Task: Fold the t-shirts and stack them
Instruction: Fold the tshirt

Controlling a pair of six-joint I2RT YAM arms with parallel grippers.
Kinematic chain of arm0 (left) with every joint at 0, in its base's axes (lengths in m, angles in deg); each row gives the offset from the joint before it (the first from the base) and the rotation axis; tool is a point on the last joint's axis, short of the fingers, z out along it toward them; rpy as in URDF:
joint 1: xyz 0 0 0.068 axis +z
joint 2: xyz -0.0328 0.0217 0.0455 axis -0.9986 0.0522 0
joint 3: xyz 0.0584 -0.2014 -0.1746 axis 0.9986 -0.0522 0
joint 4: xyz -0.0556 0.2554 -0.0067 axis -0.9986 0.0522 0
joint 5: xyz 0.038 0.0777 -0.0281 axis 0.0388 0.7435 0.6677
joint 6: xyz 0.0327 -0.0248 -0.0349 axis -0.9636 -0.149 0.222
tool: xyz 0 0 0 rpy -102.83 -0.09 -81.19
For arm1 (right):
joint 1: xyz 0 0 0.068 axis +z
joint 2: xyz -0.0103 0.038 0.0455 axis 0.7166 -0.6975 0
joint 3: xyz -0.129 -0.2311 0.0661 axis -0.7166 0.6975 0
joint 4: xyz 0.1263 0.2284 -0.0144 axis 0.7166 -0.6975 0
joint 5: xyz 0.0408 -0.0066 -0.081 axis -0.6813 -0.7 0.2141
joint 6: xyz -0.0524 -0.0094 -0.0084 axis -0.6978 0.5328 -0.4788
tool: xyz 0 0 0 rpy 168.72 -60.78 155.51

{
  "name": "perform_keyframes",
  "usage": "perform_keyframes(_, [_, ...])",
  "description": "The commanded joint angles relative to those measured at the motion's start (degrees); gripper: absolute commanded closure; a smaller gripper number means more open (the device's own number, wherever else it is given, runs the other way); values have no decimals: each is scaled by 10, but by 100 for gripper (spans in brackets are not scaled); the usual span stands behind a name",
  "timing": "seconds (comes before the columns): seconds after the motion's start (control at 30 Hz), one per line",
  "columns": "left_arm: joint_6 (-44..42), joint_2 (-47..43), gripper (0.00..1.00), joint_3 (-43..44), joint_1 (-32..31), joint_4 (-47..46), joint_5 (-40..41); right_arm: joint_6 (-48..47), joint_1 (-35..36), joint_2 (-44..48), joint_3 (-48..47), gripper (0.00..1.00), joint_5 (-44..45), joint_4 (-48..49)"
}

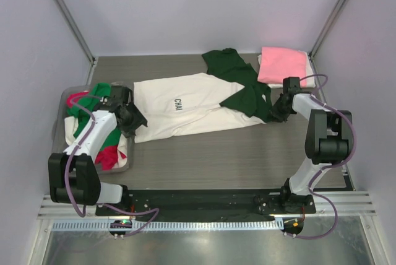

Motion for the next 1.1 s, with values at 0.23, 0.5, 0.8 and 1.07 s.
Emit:
perform_keyframes(0.23, [38, -64, 43, -51, -37, -9, 71, -1, -27, 196, 118, 99, 44, -9])
perform_keyframes(0.5, [129, -105, 43, -119, -140, -8, 148, 11, -50, 344, 223, 99, 63, -69])
perform_keyframes(0.8, [175, -57, 45, -139, -178, -26, 168, 34, -74, 324, 208, 99, 43, -85])
perform_keyframes(1.07, [230, -50, 41, -97, -265, 1, 217, 28, -83, 341, 209, 99, 38, -81])
